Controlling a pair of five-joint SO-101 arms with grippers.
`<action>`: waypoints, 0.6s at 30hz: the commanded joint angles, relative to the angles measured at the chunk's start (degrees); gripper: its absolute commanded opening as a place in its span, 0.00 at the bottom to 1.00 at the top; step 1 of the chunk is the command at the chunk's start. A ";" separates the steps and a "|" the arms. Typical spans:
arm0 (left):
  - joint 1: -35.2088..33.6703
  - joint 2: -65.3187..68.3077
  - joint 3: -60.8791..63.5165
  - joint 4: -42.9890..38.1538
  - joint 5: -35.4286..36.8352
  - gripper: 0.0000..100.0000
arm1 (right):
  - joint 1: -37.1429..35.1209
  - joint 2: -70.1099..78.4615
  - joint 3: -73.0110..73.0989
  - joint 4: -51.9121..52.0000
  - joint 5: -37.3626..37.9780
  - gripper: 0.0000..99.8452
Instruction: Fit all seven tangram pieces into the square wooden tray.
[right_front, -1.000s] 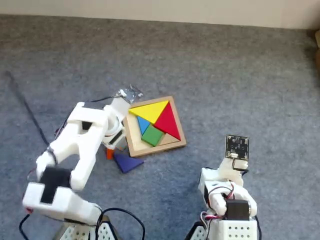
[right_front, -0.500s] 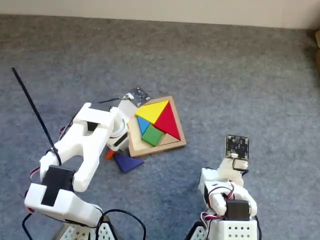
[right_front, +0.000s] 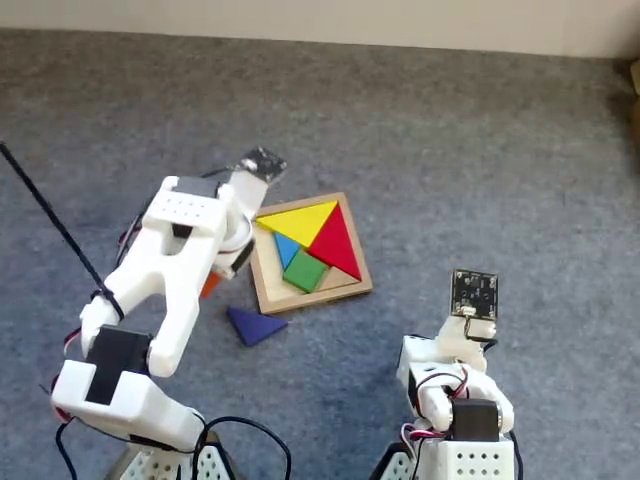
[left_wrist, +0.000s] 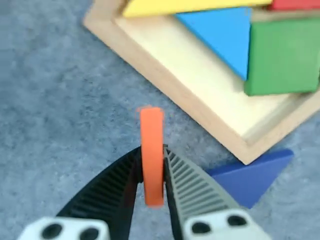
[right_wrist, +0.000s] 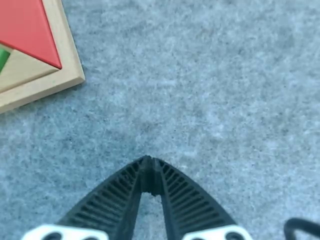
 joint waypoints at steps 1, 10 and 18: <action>0.48 -0.40 -6.20 2.46 5.98 0.01 | 0.57 -0.75 8.22 0.40 -0.62 0.01; 6.73 0.13 -12.62 2.11 27.78 0.01 | 0.57 -0.75 8.22 0.40 -0.62 0.01; 9.80 0.40 -11.82 -4.84 42.99 0.01 | 0.57 -0.75 8.22 0.40 -0.62 0.01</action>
